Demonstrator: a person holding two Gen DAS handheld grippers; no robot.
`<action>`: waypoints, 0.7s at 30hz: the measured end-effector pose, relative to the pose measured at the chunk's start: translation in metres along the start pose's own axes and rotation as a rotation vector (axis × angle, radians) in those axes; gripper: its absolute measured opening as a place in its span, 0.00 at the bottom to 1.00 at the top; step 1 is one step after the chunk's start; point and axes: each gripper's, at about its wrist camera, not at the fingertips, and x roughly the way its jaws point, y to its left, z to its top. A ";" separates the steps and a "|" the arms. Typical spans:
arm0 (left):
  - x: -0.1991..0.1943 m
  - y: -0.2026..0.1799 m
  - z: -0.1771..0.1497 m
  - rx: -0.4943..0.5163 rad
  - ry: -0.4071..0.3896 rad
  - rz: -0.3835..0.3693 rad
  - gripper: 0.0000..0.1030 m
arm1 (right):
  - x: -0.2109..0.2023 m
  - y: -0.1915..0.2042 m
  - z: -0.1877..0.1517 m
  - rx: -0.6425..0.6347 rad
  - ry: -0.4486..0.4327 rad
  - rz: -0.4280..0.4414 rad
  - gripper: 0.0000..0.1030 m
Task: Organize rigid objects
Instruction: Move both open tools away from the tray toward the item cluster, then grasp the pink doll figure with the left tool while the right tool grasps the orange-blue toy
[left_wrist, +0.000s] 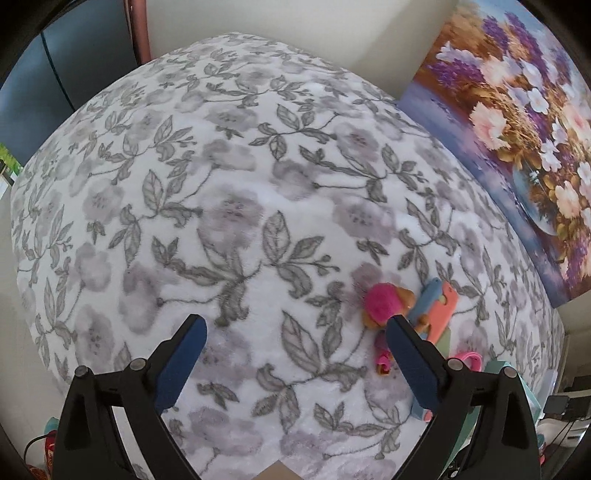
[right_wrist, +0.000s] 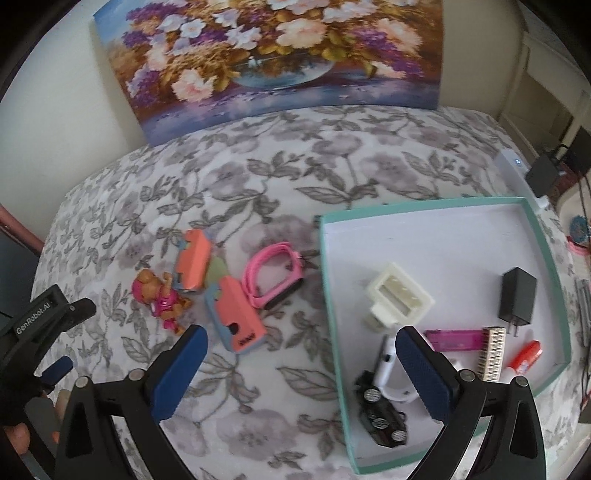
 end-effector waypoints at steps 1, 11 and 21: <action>0.001 0.001 0.002 0.001 0.001 0.000 0.95 | 0.003 0.004 0.002 -0.005 0.002 0.007 1.00; 0.015 -0.012 0.010 0.047 0.038 -0.038 0.95 | 0.030 0.027 0.011 -0.058 0.031 0.059 1.00; 0.043 -0.052 0.007 0.210 0.122 -0.105 0.95 | 0.061 0.042 0.010 -0.095 0.093 0.065 1.00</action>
